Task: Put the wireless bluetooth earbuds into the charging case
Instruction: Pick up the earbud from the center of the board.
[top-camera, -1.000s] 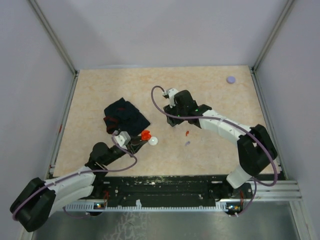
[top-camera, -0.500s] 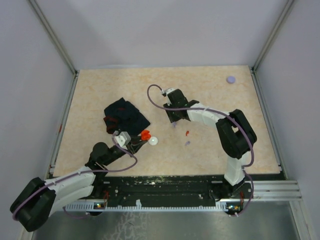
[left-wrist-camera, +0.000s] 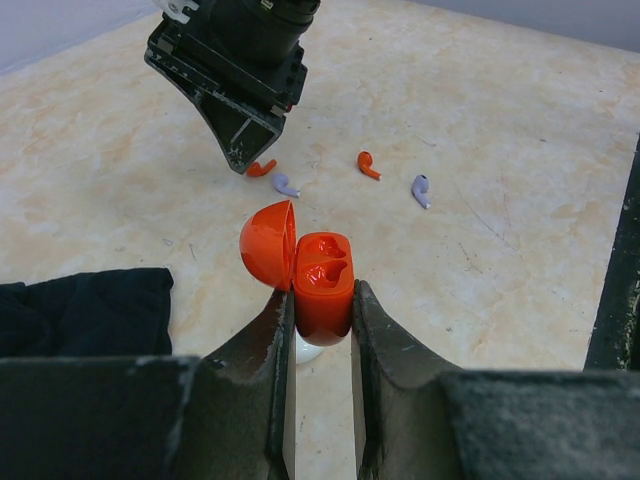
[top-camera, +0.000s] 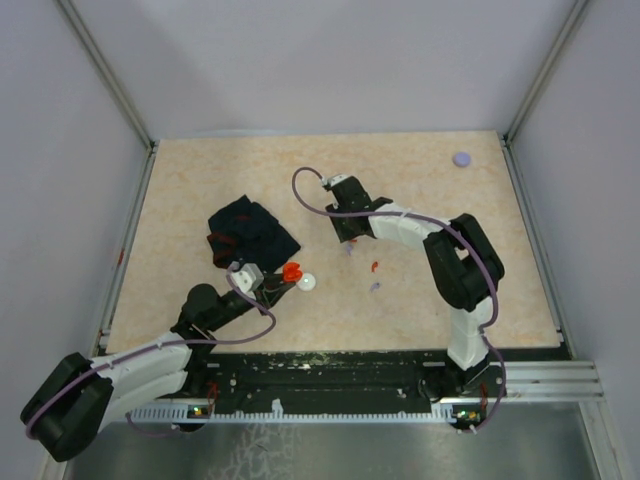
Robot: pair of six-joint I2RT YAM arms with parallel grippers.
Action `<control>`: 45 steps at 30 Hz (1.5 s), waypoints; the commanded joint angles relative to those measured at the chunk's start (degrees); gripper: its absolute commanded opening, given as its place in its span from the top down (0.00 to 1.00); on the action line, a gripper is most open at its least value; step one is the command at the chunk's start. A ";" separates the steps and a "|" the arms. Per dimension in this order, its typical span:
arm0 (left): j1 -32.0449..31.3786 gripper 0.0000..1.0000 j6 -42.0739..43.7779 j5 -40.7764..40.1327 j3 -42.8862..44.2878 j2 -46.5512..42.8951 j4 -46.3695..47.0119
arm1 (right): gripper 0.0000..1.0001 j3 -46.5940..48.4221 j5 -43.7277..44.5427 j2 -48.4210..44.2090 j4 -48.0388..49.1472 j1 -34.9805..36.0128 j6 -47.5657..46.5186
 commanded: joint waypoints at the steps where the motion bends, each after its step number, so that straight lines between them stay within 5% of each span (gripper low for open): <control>1: 0.00 1.00 0.83 0.95 0.56 -0.11 0.83 | 0.64 2.78 1.24 0.83 0.69 -0.31 0.66; 17: 0.01 1.00 0.99 1.82 1.02 -0.29 -0.38 | 0.67 3.35 1.83 2.95 -0.87 -0.31 1.16; 29: 0.01 1.00 0.38 2.11 1.08 -0.74 -0.46 | 0.80 2.60 0.85 1.18 -1.15 -0.26 1.46; 45: 0.09 1.00 -3.68 2.09 -1.64 -1.13 10.87 | 0.83 -4.94 -17.37 -16.72 6.68 -0.31 5.51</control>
